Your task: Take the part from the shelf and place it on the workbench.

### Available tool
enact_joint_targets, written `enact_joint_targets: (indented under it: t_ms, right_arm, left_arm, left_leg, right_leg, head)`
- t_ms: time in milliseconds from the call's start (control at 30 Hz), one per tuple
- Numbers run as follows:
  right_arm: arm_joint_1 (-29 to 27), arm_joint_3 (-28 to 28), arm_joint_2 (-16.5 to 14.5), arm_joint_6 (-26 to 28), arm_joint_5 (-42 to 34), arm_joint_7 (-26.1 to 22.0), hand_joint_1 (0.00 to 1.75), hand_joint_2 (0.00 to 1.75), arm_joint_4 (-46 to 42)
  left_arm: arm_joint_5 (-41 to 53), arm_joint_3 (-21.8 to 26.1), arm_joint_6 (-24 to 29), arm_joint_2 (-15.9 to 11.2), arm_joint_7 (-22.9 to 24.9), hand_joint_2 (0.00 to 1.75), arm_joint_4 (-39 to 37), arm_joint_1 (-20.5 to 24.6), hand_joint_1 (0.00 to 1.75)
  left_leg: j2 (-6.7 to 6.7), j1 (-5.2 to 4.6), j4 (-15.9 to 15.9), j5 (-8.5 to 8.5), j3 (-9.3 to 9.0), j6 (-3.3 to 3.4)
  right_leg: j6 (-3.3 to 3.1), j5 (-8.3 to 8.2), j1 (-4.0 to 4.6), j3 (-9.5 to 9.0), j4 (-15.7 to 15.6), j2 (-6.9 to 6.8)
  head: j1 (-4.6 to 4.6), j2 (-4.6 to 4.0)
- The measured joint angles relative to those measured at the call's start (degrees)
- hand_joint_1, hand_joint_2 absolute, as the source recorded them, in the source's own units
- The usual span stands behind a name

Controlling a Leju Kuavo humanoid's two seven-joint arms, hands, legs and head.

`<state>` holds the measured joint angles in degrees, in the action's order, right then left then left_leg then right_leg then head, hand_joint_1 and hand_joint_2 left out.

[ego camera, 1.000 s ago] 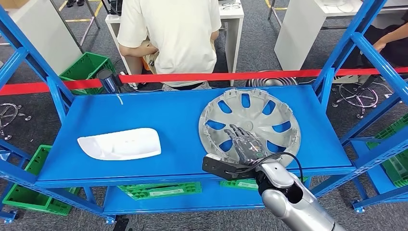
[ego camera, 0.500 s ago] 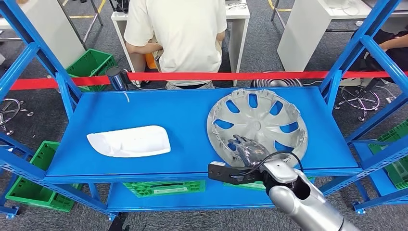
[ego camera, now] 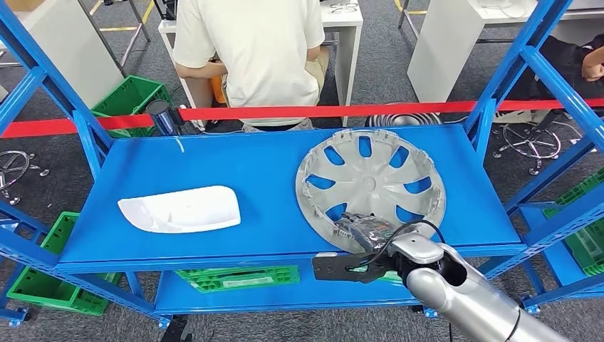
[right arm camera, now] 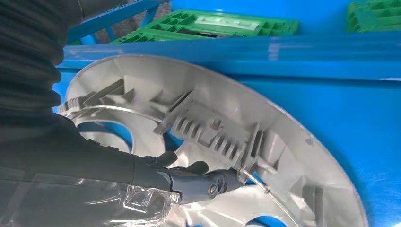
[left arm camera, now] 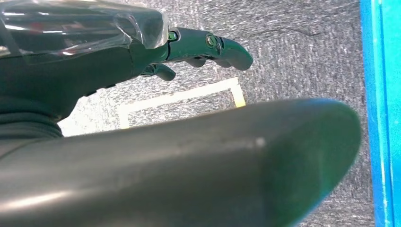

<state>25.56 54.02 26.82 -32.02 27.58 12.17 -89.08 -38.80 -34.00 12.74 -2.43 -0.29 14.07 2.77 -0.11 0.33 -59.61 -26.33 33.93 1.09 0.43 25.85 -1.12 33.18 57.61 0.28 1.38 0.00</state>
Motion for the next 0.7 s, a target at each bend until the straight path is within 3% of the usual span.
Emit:
enact_joint_targets:
  t_ms: [100, 167, 233, 300, 333, 367, 400, 467, 533, 633, 700]
  right_arm:
    - [0.3, 0.5, 0.6, 0.2, -0.7, 0.2, 0.0, 1.75, 0.1]
    - [0.4, 0.8, 1.3, 0.6, -2.0, 0.3, 0.0, 1.75, 0.1]
    - [0.2, 1.2, 2.4, 1.3, -3.3, 0.7, 0.0, 1.75, 0.2]
    - [-0.8, 1.4, 3.4, 2.5, -3.9, 1.2, 0.0, 1.75, 0.3]
    - [-1.3, 1.4, 3.7, 3.2, -4.0, 1.5, 0.0, 1.75, 0.4]
    - [-1.7, 1.4, 4.0, 3.9, -4.0, 1.8, 0.0, 1.75, 0.5]
    - [-2.0, 1.4, 4.2, 4.4, -4.0, 2.0, 0.0, 1.75, 0.7]
    - [-2.2, 1.4, 4.4, 5.0, -4.0, 2.2, 0.0, 1.75, 1.0]
    - [-2.3, 1.3, 4.4, 5.4, -4.1, 2.3, 0.0, 1.75, 1.2]
    - [-2.3, 1.2, 4.4, 5.7, -4.1, 2.3, 0.0, 1.75, 1.2]
    - [-2.3, 1.1, 4.3, 5.7, -4.1, 2.3, 0.0, 1.75, 1.2]
  left_arm:
    - [-0.2, -0.3, -0.1, -0.2, -0.3, 0.0, 0.1, 0.0, 0.0]
    - [-0.4, -0.6, -0.4, -0.3, -0.6, 0.0, 0.1, 0.0, 0.0]
    - [-0.5, -0.9, -0.8, -0.4, -1.0, 0.0, 0.3, 0.1, 0.0]
    - [-0.8, -1.0, -1.0, -0.4, -1.3, 0.0, 0.3, 0.0, 0.0]
    - [-1.0, -1.1, -1.1, -0.5, -1.4, 0.0, 0.3, -0.1, 0.0]
    - [-1.3, -1.1, -1.1, -0.5, -1.6, 0.0, 0.3, -0.2, 0.0]
    - [-1.4, -1.2, -1.0, -0.5, -1.9, 0.0, 0.3, -0.2, 0.0]
    - [-1.6, -1.4, -1.0, -0.5, -2.4, 0.0, 0.4, -0.1, 0.0]
    - [-1.6, -1.7, -1.0, -0.5, -2.7, 0.0, 0.4, -0.1, 0.0]
    - [-1.7, -1.9, -0.9, -0.6, -2.8, 0.0, 0.4, 0.0, 0.0]
    - [-1.7, -2.0, -0.9, -0.6, -2.8, 0.0, 0.4, 0.0, 0.0]
  left_leg:
    - [0.03, -0.51, 2.2, 0.11, -0.91, 0.75]
    - [0.09, -0.35, 3.2, 0.81, -1.47, 1.4]
    - [0.1, -0.14, 4.0, 1.43, -1.8, 1.91]
    - [0.01, -0.24, 4.0, 1.53, -1.64, 2.08]
    - [-0.04, -0.29, 4.0, 1.53, -1.59, 2.07]
    - [-0.06, -0.31, 3.9, 1.51, -1.56, 2.05]
    - [-0.08, -0.31, 3.8, 1.46, -1.56, 1.98]
    - [-0.09, -0.39, 3.3, 1.2, -1.48, 1.61]
    - [-0.08, -0.63, 2.8, 0.89, -1.26, 1.06]
    - [-0.07, -0.57, 2.5, 0.73, -1.01, 0.39]
    - [-0.07, -0.32, 0.2, -1.0, 0.04, -0.24]
  right_leg:
    - [0.66, -0.32, 0.06, 0.26, -0.3, 0.01]
    - [1.01, 0.15, 0.01, 0.75, 0.5, -0.06]
    - [0.65, 2.51, -0.01, 3.12, 5.3, -0.12]
    - [0.34, 5.39, -0.02, 6.83, 13.1, -0.11]
    - [0.51, 5.98, -0.04, 8.0, 15.5, -0.12]
    - [0.91, 5.71, -0.07, 8.15, 15.7, -0.13]
    - [1.43, 4.6, -0.12, 7.07, 13.5, -0.15]
    - [2.12, 1.69, -0.19, 3.03, 5.4, -0.25]
    - [1.71, 0.12, -0.1, 0.48, 0.4, -0.25]
    - [0.67, -0.25, -0.02, 0.16, -0.3, -0.21]
    - [0.02, -0.43, -0.39, 0.02, -0.5, -0.25]
  head:
    - [0.0, 0.0]
    - [-0.05, 0.0]
    - [-0.14, 0.0]
    - [-0.16, 0.0]
    - [-0.17, 0.0]
    - [-0.17, 0.0]
    - [-0.19, 0.0]
    - [-0.2, 0.0]
    - [-0.17, 0.0]
    - [-0.17, 0.0]
    - [-0.06, 0.0]
